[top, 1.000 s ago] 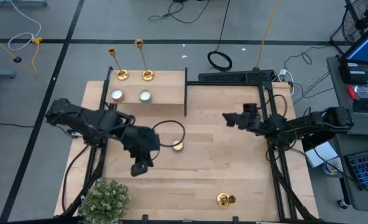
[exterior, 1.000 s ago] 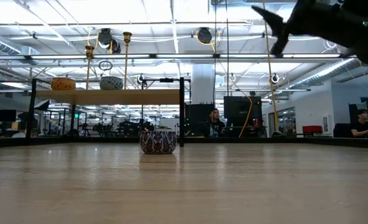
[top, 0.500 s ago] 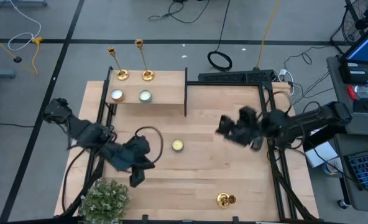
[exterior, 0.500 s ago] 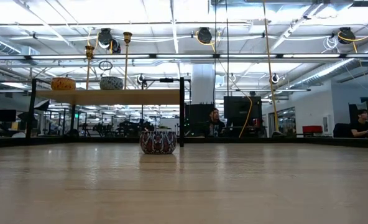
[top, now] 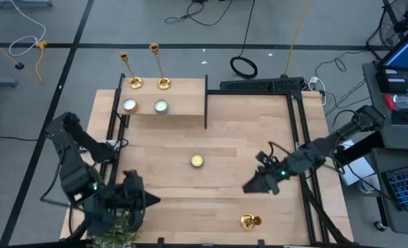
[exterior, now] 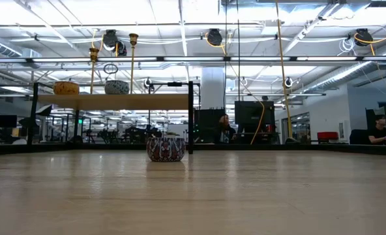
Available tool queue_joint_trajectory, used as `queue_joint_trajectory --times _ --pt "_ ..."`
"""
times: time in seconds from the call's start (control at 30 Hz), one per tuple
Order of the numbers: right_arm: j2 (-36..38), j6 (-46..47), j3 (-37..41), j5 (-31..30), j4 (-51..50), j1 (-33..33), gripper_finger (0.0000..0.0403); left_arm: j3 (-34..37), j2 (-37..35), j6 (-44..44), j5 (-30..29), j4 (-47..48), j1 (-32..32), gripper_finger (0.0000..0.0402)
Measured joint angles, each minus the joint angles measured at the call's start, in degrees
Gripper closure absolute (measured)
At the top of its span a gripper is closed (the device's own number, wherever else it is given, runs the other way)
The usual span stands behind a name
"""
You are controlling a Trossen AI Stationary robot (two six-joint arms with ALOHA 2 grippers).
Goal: Pick & Place candle stick holders
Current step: Put the gold candle holder on the shelf
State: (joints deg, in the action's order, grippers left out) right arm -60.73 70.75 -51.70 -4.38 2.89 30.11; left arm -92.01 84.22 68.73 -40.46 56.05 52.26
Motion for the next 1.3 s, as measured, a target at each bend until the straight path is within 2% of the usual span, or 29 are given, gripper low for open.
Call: queue_joint_trajectory --times 0.27,0.43,0.53,0.63,0.77,0.87,0.97,1.1,1.3 --pt "0.02 21.25 0.0 -0.96 -5.35 2.03 0.0211 0.04 4.13 0.5 -0.98 -2.57 1.71 0.0392" --pt "-0.05 31.82 0.0 0.42 -13.34 3.04 0.0211 0.03 6.42 -1.65 -1.93 -7.39 1.67 0.0399" --pt "-0.05 33.72 0.0 2.83 -18.42 3.32 0.0211 0.04 7.73 -1.43 -2.69 -8.42 1.81 0.0393" --pt "-0.05 31.57 0.0 3.68 -24.47 3.95 0.0211 0.04 8.54 -0.72 -3.2 -8.83 2.33 0.039" --pt "-0.05 28.68 0.0 1.21 -36.88 5.41 0.0211 0.04 9.27 -0.62 -3.18 -9.61 2.78 0.0398" --pt "-0.03 35.32 0.68 -1.61 -48.8 7.02 0.0211 0.04 9.28 -0.1 -3.22 -9.62 3.0 0.0393" --pt "-0.03 40.44 2.66 -2.94 -55.17 8.9 0.0211 0.04 9.26 -0.04 -3.19 -9.61 3.0 0.039" --pt "-0.03 42.57 6.89 -3.1 -52.48 12.55 0.0211 0.04 9.26 -0.19 -2.52 -9.61 3.0 0.0398" --pt "-0.05 43.91 12.86 -3.42 -32.69 19.95 0.0211 0.04 9.26 -0.22 -1.16 -9.54 2.93 0.0387"
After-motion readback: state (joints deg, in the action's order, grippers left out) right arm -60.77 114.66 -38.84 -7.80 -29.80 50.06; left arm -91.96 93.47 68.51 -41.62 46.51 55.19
